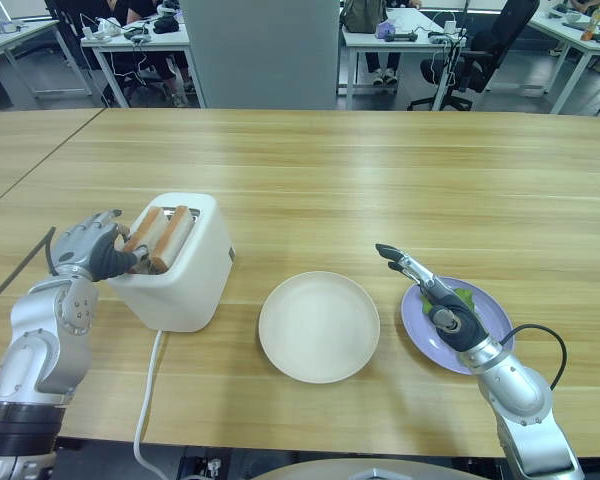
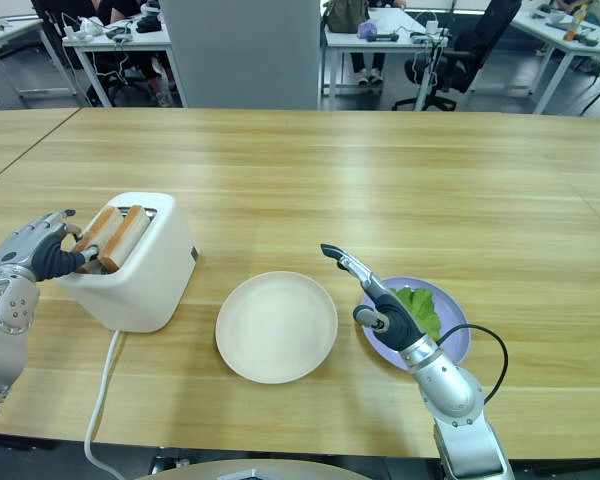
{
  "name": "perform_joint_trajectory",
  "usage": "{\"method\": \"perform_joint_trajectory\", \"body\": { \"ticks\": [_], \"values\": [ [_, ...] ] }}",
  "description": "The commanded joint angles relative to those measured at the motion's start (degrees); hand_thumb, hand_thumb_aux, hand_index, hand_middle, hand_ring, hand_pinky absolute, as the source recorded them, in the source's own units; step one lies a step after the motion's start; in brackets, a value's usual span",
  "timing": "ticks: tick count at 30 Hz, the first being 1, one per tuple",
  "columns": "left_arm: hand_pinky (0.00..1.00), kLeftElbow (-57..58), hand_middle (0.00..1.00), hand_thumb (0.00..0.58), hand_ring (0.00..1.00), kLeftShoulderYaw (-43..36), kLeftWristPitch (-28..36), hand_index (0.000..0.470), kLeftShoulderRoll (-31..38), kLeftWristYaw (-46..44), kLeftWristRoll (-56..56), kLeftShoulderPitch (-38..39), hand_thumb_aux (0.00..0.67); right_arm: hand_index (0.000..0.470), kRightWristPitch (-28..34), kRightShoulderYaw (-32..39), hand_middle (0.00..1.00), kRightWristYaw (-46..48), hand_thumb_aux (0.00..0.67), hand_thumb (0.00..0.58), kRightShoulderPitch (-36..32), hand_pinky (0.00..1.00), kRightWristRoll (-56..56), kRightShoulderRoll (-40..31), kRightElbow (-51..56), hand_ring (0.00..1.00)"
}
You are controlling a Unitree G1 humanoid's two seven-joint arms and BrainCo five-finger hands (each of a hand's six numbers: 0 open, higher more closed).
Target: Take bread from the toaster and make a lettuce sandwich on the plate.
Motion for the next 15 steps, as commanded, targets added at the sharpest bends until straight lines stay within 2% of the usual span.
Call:
{"method": "perform_joint_trajectory", "body": {
  "ticks": [1,3,4,5,6,7,15],
  "values": [
    [0.00,-0.3,0.00,0.580,0.00,-1.2,-0.6,0.460,0.6,-1.2,0.3,1.4,0.670,0.000,0.0,-0.1,0.00,0.5,0.000,0.000,0.3,0.00,0.2,-0.4,0.2,0.00],
    [0.00,-0.5,0.00,0.580,0.00,-0.7,-1.2,0.460,0.3,-0.2,-0.2,1.3,0.670,0.000,-0.1,-0.1,0.00,0.6,0.000,0.000,0.3,0.00,0.2,-0.4,0.2,0.00],
    [0.35,-0.7,0.35,0.580,0.35,-0.1,-1.7,0.460,0.0,0.8,-0.5,0.9,0.670,0.000,-0.1,-0.1,0.00,0.6,0.000,0.000,0.3,0.00,0.2,-0.4,0.2,0.00],
    [0.83,-1.0,0.83,0.580,0.83,0.4,-1.9,0.460,-0.3,1.6,-0.8,0.7,0.670,0.000,-0.1,-0.1,0.00,0.6,0.000,0.000,0.2,0.00,0.2,-0.4,0.3,0.00],
    [0.83,-1.3,0.83,0.580,0.83,1.1,-2.2,0.460,-0.7,2.5,-1.3,0.3,0.670,0.000,-0.1,-0.1,0.00,0.7,0.000,0.000,0.1,0.00,0.3,-0.5,0.3,0.00],
    [1.00,-1.4,1.00,0.580,1.00,1.7,-2.6,0.460,-1.1,3.4,-2.0,-0.1,0.670,0.000,-0.1,-0.1,0.00,0.7,0.000,0.000,0.1,0.00,0.3,-0.5,0.4,0.00],
    [1.00,-3.0,1.00,0.580,1.00,9.0,-7.4,0.460,-4.4,10.9,-8.1,-3.3,0.670,0.000,0.6,-1.6,0.00,-0.1,0.000,0.000,-0.8,0.00,-2.2,-1.6,1.9,0.00]
  ]
}}
